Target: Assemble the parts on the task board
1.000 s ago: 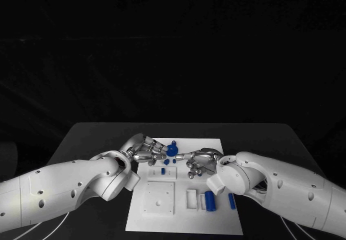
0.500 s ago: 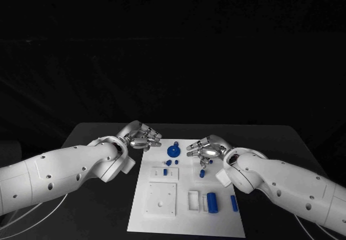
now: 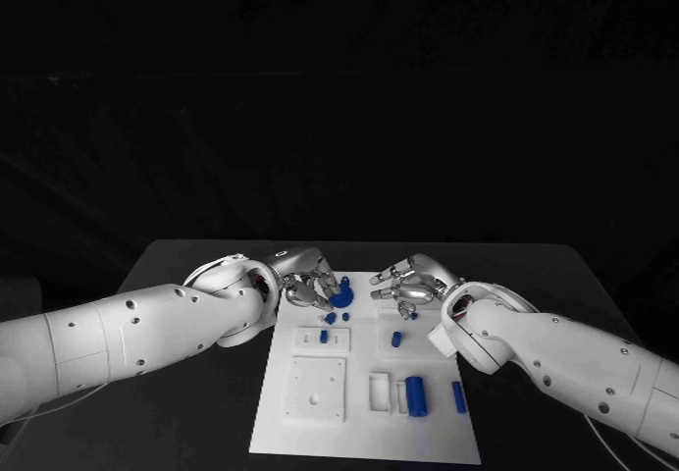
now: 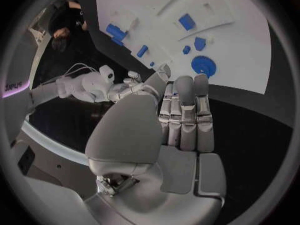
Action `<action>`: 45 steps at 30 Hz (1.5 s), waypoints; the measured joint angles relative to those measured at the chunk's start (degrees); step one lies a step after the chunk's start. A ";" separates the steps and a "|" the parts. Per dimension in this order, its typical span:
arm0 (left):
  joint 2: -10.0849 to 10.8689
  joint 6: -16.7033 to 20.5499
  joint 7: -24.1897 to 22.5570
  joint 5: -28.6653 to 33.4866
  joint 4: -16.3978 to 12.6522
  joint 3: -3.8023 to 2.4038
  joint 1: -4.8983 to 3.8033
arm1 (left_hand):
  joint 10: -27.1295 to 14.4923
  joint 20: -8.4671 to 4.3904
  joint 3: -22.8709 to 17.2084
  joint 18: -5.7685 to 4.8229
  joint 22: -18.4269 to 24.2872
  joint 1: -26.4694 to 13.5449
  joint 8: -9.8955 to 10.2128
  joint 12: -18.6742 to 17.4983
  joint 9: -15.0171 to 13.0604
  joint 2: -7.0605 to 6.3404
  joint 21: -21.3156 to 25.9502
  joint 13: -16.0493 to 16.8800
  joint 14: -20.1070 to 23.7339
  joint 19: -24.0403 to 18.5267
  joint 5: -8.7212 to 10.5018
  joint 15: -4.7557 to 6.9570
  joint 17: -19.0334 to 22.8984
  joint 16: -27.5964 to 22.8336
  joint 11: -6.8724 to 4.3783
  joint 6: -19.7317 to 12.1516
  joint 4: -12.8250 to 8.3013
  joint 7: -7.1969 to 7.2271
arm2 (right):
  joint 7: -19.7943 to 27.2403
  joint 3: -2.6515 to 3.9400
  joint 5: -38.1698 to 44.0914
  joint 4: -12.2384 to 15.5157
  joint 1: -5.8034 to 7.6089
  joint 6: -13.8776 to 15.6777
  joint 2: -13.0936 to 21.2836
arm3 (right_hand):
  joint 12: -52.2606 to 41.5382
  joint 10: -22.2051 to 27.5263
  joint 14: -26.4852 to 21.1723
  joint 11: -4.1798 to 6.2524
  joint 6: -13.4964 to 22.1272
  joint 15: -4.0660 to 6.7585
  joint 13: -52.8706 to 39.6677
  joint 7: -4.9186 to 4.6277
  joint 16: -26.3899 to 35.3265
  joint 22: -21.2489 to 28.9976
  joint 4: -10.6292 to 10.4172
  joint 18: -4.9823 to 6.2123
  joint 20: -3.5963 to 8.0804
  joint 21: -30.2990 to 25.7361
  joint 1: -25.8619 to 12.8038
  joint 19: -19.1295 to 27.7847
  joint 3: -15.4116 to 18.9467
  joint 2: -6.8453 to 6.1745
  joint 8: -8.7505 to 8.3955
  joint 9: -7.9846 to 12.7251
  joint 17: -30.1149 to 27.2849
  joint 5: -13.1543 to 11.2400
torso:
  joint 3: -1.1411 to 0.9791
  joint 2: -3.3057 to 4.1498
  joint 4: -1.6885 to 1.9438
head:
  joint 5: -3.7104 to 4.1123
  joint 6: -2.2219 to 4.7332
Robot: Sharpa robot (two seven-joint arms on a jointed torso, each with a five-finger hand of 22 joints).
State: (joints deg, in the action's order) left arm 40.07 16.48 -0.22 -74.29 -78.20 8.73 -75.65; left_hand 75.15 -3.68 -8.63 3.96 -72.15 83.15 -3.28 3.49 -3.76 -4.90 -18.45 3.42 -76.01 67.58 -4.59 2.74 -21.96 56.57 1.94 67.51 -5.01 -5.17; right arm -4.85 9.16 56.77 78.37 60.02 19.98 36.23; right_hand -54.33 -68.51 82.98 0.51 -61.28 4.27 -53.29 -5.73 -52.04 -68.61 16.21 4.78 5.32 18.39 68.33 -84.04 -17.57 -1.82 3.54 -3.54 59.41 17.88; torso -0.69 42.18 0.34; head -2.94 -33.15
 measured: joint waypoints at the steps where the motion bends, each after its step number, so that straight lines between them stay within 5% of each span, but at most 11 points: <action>1: -0.40 -0.70 0.50 -1.91 0.21 0.03 -0.04 | 0.00 0.01 0.49 0.00 -0.05 0.00 0.00 0.00 0.00 0.00 0.24 0.00 0.12 0.00 0.00 -0.11 0.00 0.00 0.00 0.00 0.24 0.00 | 0.08 0.04 0.22 0.00 0.00 0.11 0.04 | 0.00 0.00 0.00 0.00 0.00 0.00 0.00 0.00 0.00 0.00 0.00 0.00 0.00 0.00 0.00 0.00 0.00 0.00 0.00 0.00 0.00 0.13 | -0.01 -0.01 -0.01 | 0.01 -0.01; 7: -1.88 -3.86 3.19 -8.30 0.82 0.74 -0.14 | -0.81 0.00 2.26 0.01 0.31 0.21 0.00 0.00 0.00 -0.14 2.16 0.00 0.12 1.23 -1.04 -0.11 0.25 0.00 0.50 0.00 2.00 0.00 | 0.30 0.32 0.97 0.04 0.00 0.44 0.26 | 0.00 0.00 0.00 0.00 0.00 0.00 0.00 0.00 0.00 -0.07 0.00 0.00 0.00 0.00 0.00 0.00 0.00 0.00 0.00 0.00 0.05 0.13 | -0.04 -0.02 -0.01 | 0.20 -0.12; 9: -2.40 -4.83 4.03 -9.82 1.07 1.20 -0.15 | -1.58 0.00 1.83 0.01 -0.09 0.90 0.00 0.00 0.00 -0.14 2.16 0.00 0.12 1.23 -3.06 -0.11 0.25 0.00 0.69 0.00 1.58 0.00 | 0.34 0.45 1.14 0.07 0.00 0.55 0.34 | 0.00 0.00 0.00 0.00 0.00 0.00 0.00 0.00 0.00 -0.07 0.00 0.00 0.00 0.00 -0.13 0.00 0.00 -0.13 0.00 0.00 0.05 0.45 | -0.04 -0.03 0.02 | 0.25 -0.16; 18: -4.51 -6.64 6.06 -14.18 2.74 3.43 -0.16 | -4.71 0.00 -1.35 0.01 -2.80 1.28 0.00 0.00 0.08 -0.52 2.43 0.00 0.40 1.22 -6.16 -0.39 0.50 0.00 1.51 -1.82 0.18 -0.03 | 0.43 0.89 1.56 0.46 0.00 0.83 0.86 | 0.00 0.00 0.00 -0.01 0.01 0.00 0.01 0.00 0.00 -0.22 -0.17 0.00 0.00 0.00 -0.23 0.00 0.17 -0.23 0.00 0.00 0.14 0.77 | 0.03 -0.01 0.05 | 0.42 -0.37; 24: -5.93 -6.50 6.58 -15.86 4.62 4.22 -0.13 | -5.86 0.14 -4.18 0.01 -2.80 0.70 0.00 0.00 0.12 -1.10 1.75 0.00 0.40 1.08 -6.75 -0.39 0.68 0.22 1.75 -3.65 -0.61 -0.04 | 0.45 1.10 1.68 0.97 0.00 1.00 1.34 | 0.00 0.01 -0.01 -0.01 0.01 -0.01 0.00 0.01 0.00 -0.28 -0.17 0.00 0.00 0.00 -0.40 0.00 0.17 -0.05 0.00 0.00 0.18 1.01 | 0.10 0.04 -0.01 | 0.48 -0.42; 45: -8.61 -4.34 6.25 -17.55 9.23 4.54 0.05 | -7.81 0.42 -6.99 0.02 -2.78 -0.49 0.00 0.00 0.16 -2.29 0.76 -0.05 0.24 0.80 -6.75 -0.55 0.95 0.22 2.04 -5.00 0.19 0.50 | 0.45 1.44 1.85 2.49 0.04 1.25 2.59 | 0.00 -0.22 -0.01 0.20 0.00 -0.01 -0.10 0.01 0.01 -0.41 -0.17 0.01 0.00 0.00 -0.91 0.00 0.48 0.00 0.00 0.00 0.27 1.65 | 0.12 0.16 -0.07 | 1.01 -0.74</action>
State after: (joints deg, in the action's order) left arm 31.46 12.15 6.03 -91.84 -68.97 13.28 -75.60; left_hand 67.34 -3.27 -15.62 3.98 -74.93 82.66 -3.28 3.49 -3.61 -7.19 -17.69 3.38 -75.77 68.38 -11.34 2.18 -21.01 56.79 3.98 62.51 -4.82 -4.67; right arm -4.40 10.59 58.62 80.86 60.06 21.23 38.83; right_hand -54.33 -68.72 82.98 0.71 -61.27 4.26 -53.40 -5.72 -52.03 -69.02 16.04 4.79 5.32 18.38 67.42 -84.04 -17.09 -1.82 3.54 -3.54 59.67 19.53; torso -0.57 42.34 0.26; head -1.93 -33.88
